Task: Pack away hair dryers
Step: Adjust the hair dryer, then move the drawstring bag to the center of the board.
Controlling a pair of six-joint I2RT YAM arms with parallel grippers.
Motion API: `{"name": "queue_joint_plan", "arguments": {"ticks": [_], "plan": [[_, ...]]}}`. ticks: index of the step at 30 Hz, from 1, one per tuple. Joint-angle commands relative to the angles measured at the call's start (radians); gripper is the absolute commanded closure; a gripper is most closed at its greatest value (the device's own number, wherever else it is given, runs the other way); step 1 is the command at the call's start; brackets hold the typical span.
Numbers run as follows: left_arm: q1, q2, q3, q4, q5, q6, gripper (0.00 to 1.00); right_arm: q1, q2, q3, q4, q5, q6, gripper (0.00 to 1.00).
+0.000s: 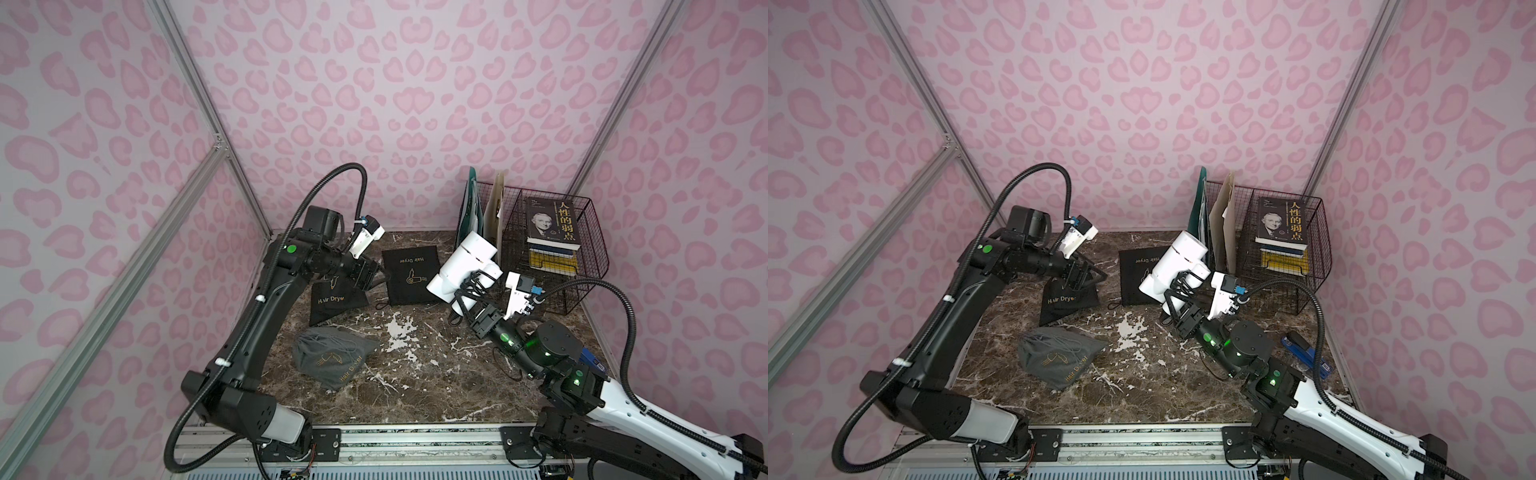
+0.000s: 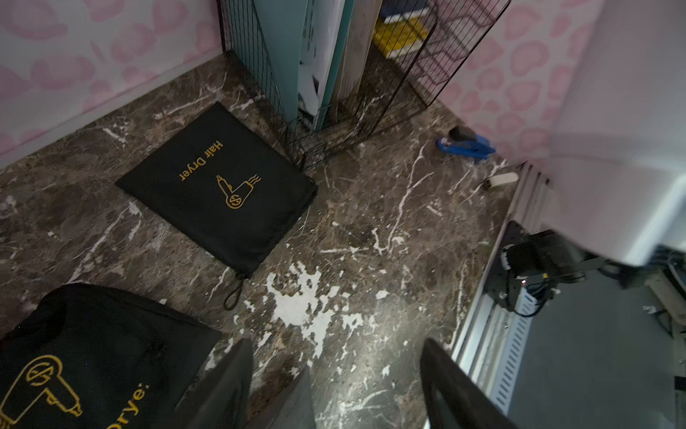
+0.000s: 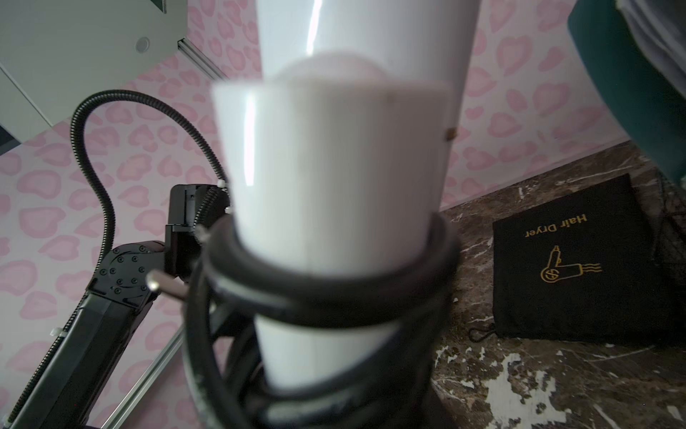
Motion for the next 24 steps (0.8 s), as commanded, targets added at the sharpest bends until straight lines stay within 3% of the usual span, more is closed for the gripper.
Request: {"name": "queue_joint_plan", "arguments": {"ticks": [1,9,14,24], "plan": [[-0.018,0.099,0.029,-0.03,-0.086,0.153,0.37,-0.003,-0.021,0.014,-0.059,0.038,-0.019,1.0],[-0.141,0.388,0.118,0.0,-0.207,0.308,0.34,-0.005,0.011,0.038,-0.094,0.032,-0.018,1.0],[-0.163,0.542,0.179,0.018,-0.244,0.347,0.33,-0.005,0.011,0.033,-0.097,0.035,-0.017,1.0],[-0.183,0.69,0.206,0.119,-0.277,0.393,0.28,-0.005,-0.038,0.002,-0.104,0.064,0.0,1.0]]}}
